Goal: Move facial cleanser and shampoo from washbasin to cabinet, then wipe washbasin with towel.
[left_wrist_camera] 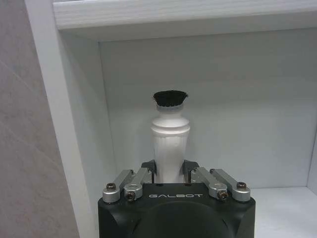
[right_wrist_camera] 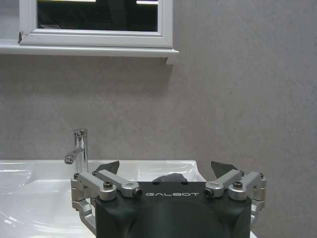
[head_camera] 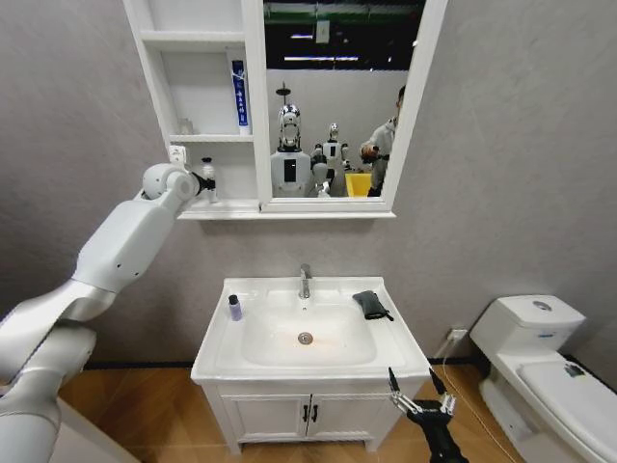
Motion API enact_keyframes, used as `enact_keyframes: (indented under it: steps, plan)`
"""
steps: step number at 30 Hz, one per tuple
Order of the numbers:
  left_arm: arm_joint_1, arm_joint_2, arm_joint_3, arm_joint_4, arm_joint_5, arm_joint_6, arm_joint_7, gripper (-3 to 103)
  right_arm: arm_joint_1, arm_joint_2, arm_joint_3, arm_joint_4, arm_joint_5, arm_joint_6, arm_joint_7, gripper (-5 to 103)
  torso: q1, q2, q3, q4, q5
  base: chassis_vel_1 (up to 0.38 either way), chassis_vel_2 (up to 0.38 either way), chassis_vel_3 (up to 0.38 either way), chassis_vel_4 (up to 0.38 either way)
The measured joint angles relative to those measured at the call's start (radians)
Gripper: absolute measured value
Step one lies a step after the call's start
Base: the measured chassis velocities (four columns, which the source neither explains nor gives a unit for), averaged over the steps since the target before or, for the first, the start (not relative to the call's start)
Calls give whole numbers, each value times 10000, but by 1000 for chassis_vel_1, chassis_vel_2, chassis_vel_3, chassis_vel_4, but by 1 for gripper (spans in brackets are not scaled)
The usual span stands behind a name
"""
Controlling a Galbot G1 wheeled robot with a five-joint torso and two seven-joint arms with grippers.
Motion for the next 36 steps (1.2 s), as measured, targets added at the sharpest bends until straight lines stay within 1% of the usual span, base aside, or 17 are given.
enact_keyframes:
  steps: [1, 6, 10, 11, 13, 15, 17, 18, 23, 26, 27, 28, 29, 30, 31, 33, 36]
  plan:
    - [48, 48, -59, -44, -52, -2, -37, 26, 3, 14, -10, 0, -7, -7, 2, 100, 0, 0, 0, 0, 0, 0, 0, 0, 0]
    - [327, 331, -314, -414, -212, -11, -81, 47, -27, 37, -29, 23, -43, -19, 1, 100, 0, 0, 0, 0, 1, 0, 0, 0, 0]
    - [589, 533, -493, -772, -250, -12, -78, 53, -38, 57, -29, 54, -66, -22, 2, 100, 0, 0, 0, -1, -1, 0, 0, 0, 0]
    - [832, 739, -628, -1137, -290, -13, -75, 65, -53, 88, -40, 57, -96, -22, 1, 100, 0, 0, 0, 0, 0, 0, 0, 0, 0]
    - [997, 883, -715, -1379, -320, -14, -64, 65, -61, 105, -51, 57, -121, -22, 2, 100, 0, 0, 0, -1, 0, 0, 0, 0, 0]
    - [1467, 1248, -994, -2085, -460, -14, -67, 81, -77, 136, -100, 50, -206, -21, 0, 100, 0, 0, -1, 0, 1, 0, 0, 0, 0]
    - [1490, 1264, -1006, -2114, -466, -15, -69, 81, -77, 136, -100, 50, -206, -21, 0, 100, -1, 0, -1, 0, 1, 0, 0, 0, 0]
    - [2078, 1650, -1338, -2807, -635, -15, -96, 92, -70, 151, -121, 51, -232, -29, 0, 100, 0, 1, -1, -4, 1, 0, 0, 0, 0]
    - [4136, 2635, -2229, -4809, -961, -408, 56, 98, -59, 175, -137, 46, -276, -45, 0, 100, 0, 0, 0, 5, -6, 0, 0, 0, 0]
    - [6822, 3312, -3193, -6494, 410, -1898, 1356, 100, -58, 238, -205, -12, -400, -38, -3, 100, -4, 2, -3, 0, 6, 0, 0, 0, 0]
    - [6822, 3312, -3193, -6494, 410, -1898, 1356, 100, -58, 238, -205, -12, -400, -38, -3, 100, -4, 2, -3, 0, 6, 0, 0, 0, 0]
    - [8232, 3369, -3604, -6777, 1317, -3005, 1827, 100, -55, 295, -264, -38, -460, -27, -3, 100, -3, 2, -3, 3, -7, 0, 0, 0, 0]
    - [8232, 3369, -3604, -6777, 1317, -3005, 1827, 100, -55, 295, -264, -38, -460, -27, -3, 100, -3, 2, -3, 3, -7, 0, 0, 0, 0]
    - [9378, 3257, -3850, -6886, 1940, -3851, 1954, 100, -55, 351, -305, -74, -526, -1, -3, 100, -4, 2, -3, 2, 1, 0, 0, 0, 0]
    - [9378, 3257, -3850, -6886, 1940, -3851, 1954, 100, -55, 351, -305, -74, -526, -1, -3, 100, -4, 2, -3, 2, 1, 0, 0, 0, 0]
    - [11153, 2697, -4039, -6754, 2933, -5013, 2164, 100, -85, 420, -343, -118, -592, 58, -3, 100, -3, 2, -2, 0, -2, 0, 0, 0, 0]
    - [12100, 1920, -3969, -6159, 3879, -5708, 2386, 100, -128, 434, -323, -161, -598, 143, -1, 100, -3, 2, -1, 1, 3, 0, 0, 0, 0]
